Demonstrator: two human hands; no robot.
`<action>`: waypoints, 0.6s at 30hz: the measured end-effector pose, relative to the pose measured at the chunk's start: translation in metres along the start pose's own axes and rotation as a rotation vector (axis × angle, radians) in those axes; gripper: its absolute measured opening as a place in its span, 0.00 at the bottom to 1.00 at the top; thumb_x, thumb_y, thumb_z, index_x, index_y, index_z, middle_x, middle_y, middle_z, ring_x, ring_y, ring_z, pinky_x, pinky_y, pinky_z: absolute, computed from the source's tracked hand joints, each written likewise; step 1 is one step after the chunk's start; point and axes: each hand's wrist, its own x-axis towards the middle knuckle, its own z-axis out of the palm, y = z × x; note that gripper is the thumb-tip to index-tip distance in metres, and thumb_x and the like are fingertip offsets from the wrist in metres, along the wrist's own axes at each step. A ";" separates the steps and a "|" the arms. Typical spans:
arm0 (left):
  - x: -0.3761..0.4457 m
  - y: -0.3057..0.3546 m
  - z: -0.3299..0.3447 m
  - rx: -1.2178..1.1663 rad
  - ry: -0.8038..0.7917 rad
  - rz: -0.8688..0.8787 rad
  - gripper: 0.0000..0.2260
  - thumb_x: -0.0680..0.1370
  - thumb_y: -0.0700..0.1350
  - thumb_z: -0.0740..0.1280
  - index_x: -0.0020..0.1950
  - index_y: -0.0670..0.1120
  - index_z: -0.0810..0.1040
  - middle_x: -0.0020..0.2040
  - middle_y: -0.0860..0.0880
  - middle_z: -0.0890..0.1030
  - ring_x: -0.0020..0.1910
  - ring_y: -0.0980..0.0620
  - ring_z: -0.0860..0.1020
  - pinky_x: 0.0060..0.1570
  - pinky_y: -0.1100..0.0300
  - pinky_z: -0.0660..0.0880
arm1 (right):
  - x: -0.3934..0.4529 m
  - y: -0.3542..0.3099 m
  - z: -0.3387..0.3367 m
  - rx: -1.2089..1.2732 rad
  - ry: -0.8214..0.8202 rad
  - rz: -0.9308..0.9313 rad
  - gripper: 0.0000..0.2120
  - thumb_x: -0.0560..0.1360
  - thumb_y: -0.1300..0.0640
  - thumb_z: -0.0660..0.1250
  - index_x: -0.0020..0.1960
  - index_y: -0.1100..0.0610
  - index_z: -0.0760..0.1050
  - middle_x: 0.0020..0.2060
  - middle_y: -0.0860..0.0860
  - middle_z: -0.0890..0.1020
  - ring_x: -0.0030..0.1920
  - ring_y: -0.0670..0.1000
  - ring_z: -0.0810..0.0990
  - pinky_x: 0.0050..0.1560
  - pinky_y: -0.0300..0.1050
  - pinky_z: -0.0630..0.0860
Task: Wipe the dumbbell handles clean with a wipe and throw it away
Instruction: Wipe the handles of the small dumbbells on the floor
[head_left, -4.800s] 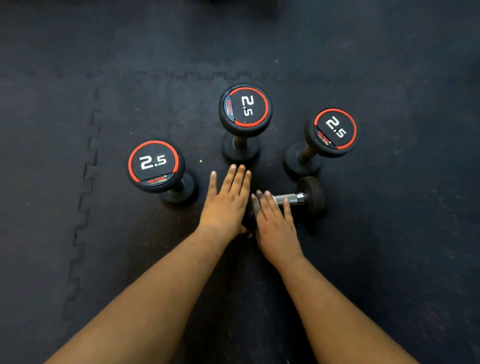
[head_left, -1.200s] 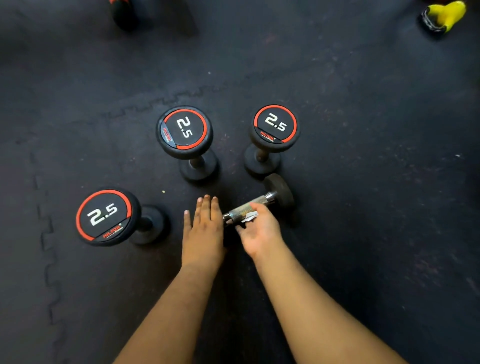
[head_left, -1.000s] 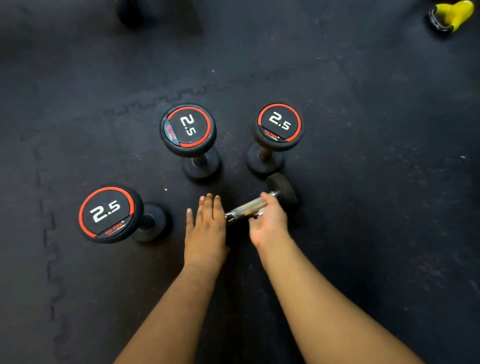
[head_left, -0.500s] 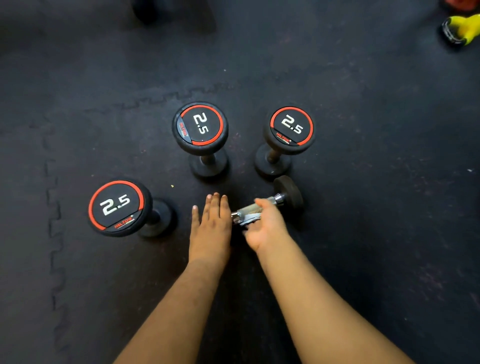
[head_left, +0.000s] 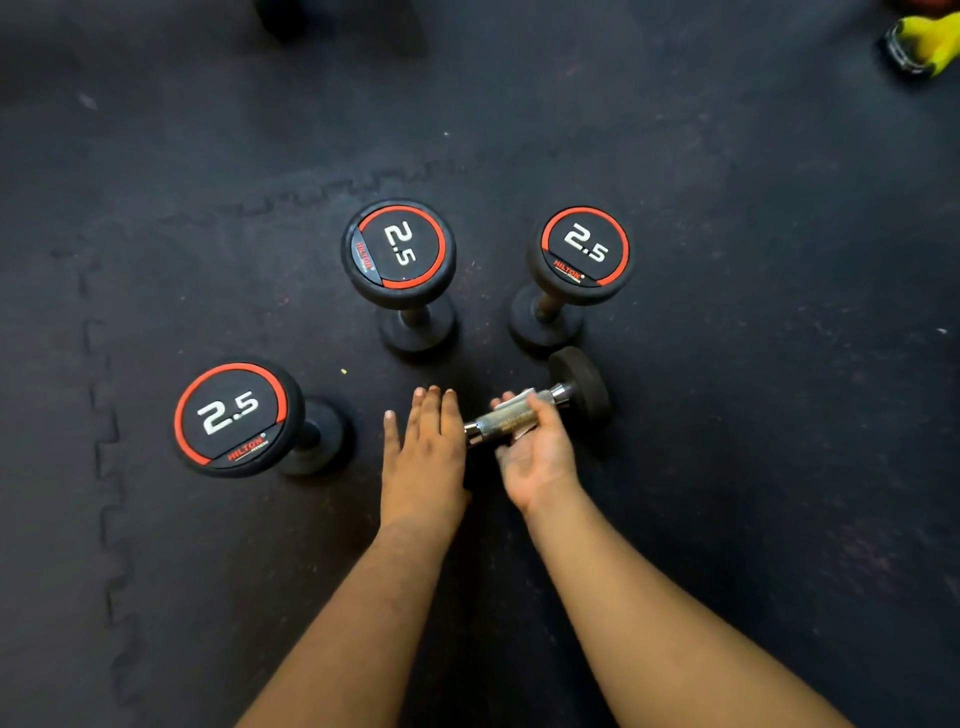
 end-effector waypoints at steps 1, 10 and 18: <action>0.000 0.000 -0.001 -0.001 -0.001 0.000 0.46 0.76 0.47 0.72 0.83 0.44 0.43 0.84 0.44 0.48 0.83 0.46 0.42 0.80 0.40 0.44 | -0.002 0.004 0.000 -0.021 -0.005 0.016 0.05 0.80 0.55 0.62 0.53 0.52 0.75 0.48 0.52 0.82 0.50 0.51 0.81 0.53 0.49 0.73; 0.001 -0.002 0.002 -0.024 0.032 0.009 0.37 0.80 0.42 0.64 0.83 0.44 0.45 0.84 0.44 0.49 0.83 0.47 0.43 0.80 0.40 0.44 | -0.016 0.028 0.003 -0.228 -0.005 0.056 0.08 0.81 0.53 0.66 0.54 0.57 0.78 0.50 0.58 0.84 0.46 0.53 0.84 0.46 0.45 0.80; -0.001 -0.001 0.002 -0.044 0.040 0.002 0.36 0.81 0.41 0.62 0.83 0.43 0.43 0.84 0.43 0.48 0.83 0.46 0.43 0.80 0.41 0.43 | -0.032 0.032 -0.009 -0.457 0.155 -0.094 0.07 0.83 0.59 0.62 0.54 0.58 0.79 0.48 0.57 0.86 0.47 0.52 0.85 0.42 0.45 0.79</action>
